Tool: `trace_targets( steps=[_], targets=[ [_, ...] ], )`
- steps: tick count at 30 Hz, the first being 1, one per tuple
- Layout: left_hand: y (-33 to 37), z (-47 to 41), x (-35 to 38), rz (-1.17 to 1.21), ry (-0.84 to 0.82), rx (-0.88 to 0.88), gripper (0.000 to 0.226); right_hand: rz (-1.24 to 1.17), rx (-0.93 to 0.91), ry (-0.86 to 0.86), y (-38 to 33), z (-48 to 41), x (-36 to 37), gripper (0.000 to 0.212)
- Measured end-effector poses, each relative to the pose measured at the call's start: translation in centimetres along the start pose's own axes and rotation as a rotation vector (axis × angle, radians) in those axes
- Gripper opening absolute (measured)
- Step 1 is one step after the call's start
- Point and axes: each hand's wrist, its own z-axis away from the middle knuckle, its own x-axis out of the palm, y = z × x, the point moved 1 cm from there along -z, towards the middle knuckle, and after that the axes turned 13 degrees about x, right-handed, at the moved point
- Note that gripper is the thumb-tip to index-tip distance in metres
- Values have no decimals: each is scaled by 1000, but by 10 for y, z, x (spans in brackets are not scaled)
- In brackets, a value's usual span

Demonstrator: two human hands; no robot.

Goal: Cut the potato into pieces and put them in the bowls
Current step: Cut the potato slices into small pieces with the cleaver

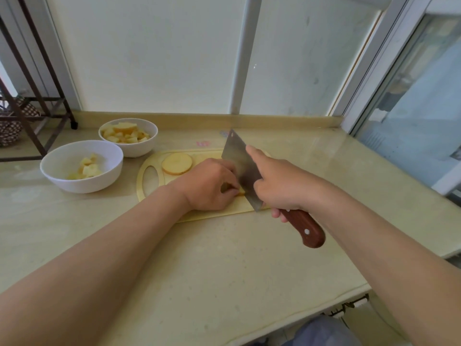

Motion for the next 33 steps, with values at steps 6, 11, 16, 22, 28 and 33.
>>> trace_targets(
  steps=[6, 11, 16, 22, 28, 33],
  targets=[
    [0, -2, -1, 17, -20, 4, 15, -51, -10, 35, -14, -18, 1, 90],
    [-1, -1, -7, -3, -6, -10, 7, -73, -31, 30, -12, -18, 0, 91],
    [-1, -1, -8, -9, -18, -34, 6, -155, -42, 50, 2, -8, -5, 91],
    [-3, 1, -7, 23, -26, -74, 11, -170, -48, 76, 5, -2, -1, 89],
    [-1, 0, -9, 11, -40, -89, 8, -199, -46, 98, 5, -1, -4, 88],
    [0, 0, -9, 4, -49, -98, 9, -206, -67, 118, 4, 0, -8, 88]
  ],
)
